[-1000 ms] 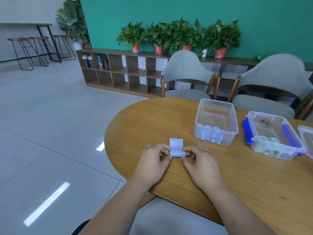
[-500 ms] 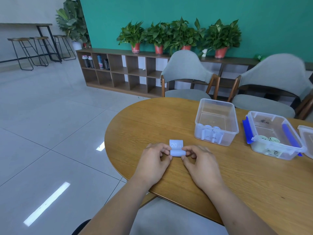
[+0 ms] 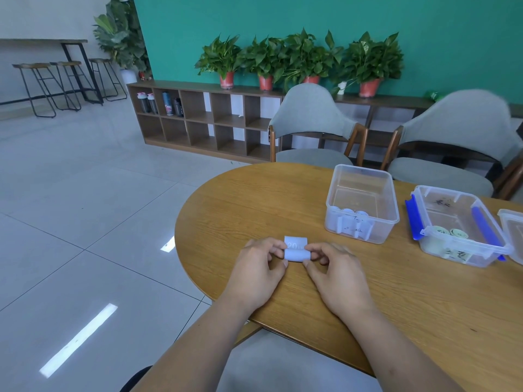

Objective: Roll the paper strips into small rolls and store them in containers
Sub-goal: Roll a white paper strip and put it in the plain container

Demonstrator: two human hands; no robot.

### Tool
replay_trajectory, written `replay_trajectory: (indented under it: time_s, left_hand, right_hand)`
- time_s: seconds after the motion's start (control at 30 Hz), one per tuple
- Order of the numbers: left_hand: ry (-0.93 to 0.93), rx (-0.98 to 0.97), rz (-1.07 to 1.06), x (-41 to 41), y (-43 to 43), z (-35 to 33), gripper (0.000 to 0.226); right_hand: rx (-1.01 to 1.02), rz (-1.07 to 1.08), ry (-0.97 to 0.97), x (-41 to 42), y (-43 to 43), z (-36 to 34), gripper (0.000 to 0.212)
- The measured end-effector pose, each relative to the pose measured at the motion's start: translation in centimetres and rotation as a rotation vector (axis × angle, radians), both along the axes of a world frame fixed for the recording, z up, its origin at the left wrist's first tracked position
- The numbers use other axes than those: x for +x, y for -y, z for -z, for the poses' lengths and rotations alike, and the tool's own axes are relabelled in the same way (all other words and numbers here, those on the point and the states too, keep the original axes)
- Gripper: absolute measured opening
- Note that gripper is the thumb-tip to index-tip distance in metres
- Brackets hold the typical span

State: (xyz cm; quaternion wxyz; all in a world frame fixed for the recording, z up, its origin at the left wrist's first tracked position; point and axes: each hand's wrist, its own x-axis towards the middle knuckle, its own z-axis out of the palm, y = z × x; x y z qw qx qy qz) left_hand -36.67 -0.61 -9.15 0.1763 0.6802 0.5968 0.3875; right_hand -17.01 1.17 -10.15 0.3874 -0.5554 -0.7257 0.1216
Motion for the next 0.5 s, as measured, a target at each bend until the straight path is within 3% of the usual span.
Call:
replay_trajectory:
  time_s: [0.27,0.4,0.5]
  left_hand:
    - [-0.036,0.036,0.012,0.02,-0.03,0.06,0.021]
    - [-0.052,0.040,0.014,0.05,-0.11,0.09,0.030]
    - [-0.050,0.023,0.024,-0.04,-0.08,0.11,0.041]
  right_hand:
    - [0.003,0.003,-0.016,-0.15,-0.07,0.14,0.018]
    - [-0.001,0.004,0.025,0.00,-0.23,0.40,0.029]
    - [0.010,0.002,0.046,0.04,-0.34,0.44,0.021]
